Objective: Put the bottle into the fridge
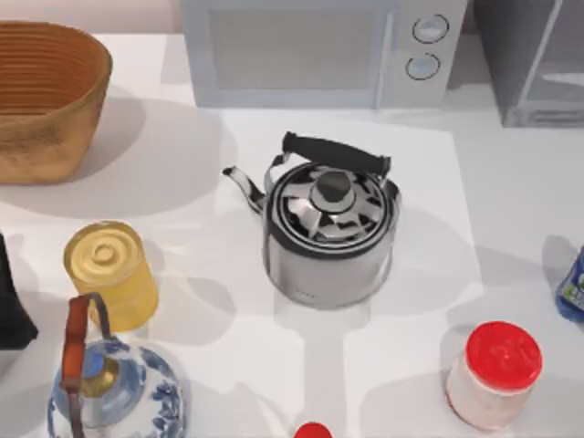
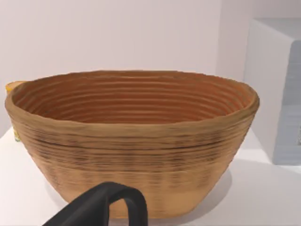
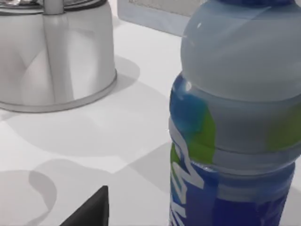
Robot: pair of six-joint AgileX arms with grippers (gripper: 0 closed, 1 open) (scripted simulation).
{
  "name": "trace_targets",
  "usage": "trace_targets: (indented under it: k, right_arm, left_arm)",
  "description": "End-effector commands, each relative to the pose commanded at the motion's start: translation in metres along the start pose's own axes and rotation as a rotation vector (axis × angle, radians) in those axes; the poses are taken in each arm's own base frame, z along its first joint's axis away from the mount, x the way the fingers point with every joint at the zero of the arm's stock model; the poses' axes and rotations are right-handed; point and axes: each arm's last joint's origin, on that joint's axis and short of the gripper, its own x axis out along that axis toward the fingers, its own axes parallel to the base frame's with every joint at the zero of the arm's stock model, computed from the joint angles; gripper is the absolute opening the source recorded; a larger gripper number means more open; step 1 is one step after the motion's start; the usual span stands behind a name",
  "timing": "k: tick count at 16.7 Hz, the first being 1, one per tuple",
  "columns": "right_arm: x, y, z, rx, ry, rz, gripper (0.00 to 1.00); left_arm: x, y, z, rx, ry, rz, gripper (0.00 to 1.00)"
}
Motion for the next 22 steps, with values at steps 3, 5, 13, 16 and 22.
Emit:
trace_targets:
  k: [3, 5, 13, 16, 22]
  right_arm:
    - [0.002, -0.001, 0.003, 0.002, 0.001, -0.001, 1.00]
    - [0.006, -0.004, 0.007, 0.002, 0.001, -0.003, 1.00]
    - [0.044, -0.011, 0.011, 0.002, -0.002, -0.002, 1.00]
    - [0.055, -0.006, 0.004, 0.003, -0.003, -0.002, 1.00]
    - [0.059, 0.000, -0.001, 0.003, 0.000, -0.003, 1.00]
  left_arm:
    - [0.000, 0.000, 0.000, 0.000, 0.000, 0.000, 1.00]
    - [0.000, 0.000, 0.000, 0.000, 0.000, 0.000, 1.00]
    - [0.000, 0.000, 0.000, 0.000, 0.000, 0.000, 1.00]
    - [0.000, 0.000, 0.000, 0.000, 0.000, 0.000, 1.00]
    - [0.000, 0.000, 0.000, 0.000, 0.000, 0.000, 1.00]
